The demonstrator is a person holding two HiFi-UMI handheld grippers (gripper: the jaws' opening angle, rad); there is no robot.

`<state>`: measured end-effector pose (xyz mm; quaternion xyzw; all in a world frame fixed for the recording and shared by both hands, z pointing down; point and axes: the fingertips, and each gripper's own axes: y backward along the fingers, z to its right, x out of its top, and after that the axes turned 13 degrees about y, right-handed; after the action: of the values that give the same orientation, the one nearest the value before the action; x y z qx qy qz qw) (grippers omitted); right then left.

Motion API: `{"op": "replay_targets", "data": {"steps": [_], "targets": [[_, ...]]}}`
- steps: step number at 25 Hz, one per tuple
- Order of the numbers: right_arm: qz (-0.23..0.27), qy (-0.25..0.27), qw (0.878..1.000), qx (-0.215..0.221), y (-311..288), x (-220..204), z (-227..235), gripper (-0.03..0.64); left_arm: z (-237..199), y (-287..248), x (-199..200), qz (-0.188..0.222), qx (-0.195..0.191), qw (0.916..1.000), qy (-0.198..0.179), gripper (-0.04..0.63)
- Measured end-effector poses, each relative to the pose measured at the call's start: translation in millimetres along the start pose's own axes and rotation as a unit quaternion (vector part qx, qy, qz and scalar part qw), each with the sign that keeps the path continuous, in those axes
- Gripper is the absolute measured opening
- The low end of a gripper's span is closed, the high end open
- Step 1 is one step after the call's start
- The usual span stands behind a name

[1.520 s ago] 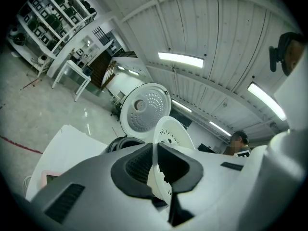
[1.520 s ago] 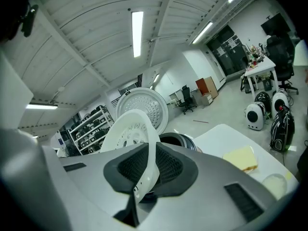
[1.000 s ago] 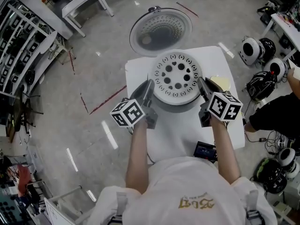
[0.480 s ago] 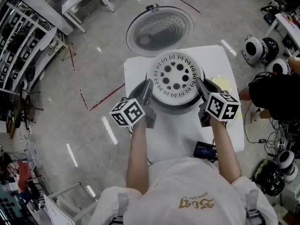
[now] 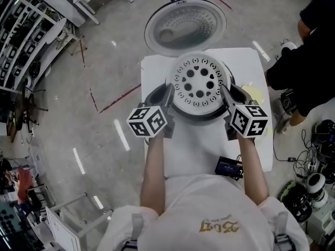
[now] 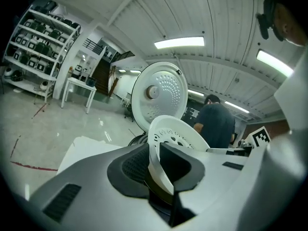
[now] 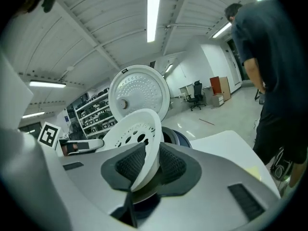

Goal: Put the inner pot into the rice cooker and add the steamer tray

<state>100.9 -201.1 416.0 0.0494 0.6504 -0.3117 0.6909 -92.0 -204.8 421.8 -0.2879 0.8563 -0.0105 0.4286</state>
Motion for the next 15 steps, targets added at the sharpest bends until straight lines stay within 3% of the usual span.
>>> {"op": "replay_targets", "data": {"steps": [8, 15], "targets": [[-0.029, 0.070, 0.997, -0.029, -10.8, -12.3, 10.4, 0.130, -4.4, -16.5, -19.6, -0.040, 0.045, 0.9935, -0.096, 0.131], [-0.039, 0.114, 0.992, -0.035, -8.6, -15.6, 14.4, 0.146, -0.6, -18.3, -28.8, -0.051, 0.061, 0.9868, -0.141, 0.148]]}}
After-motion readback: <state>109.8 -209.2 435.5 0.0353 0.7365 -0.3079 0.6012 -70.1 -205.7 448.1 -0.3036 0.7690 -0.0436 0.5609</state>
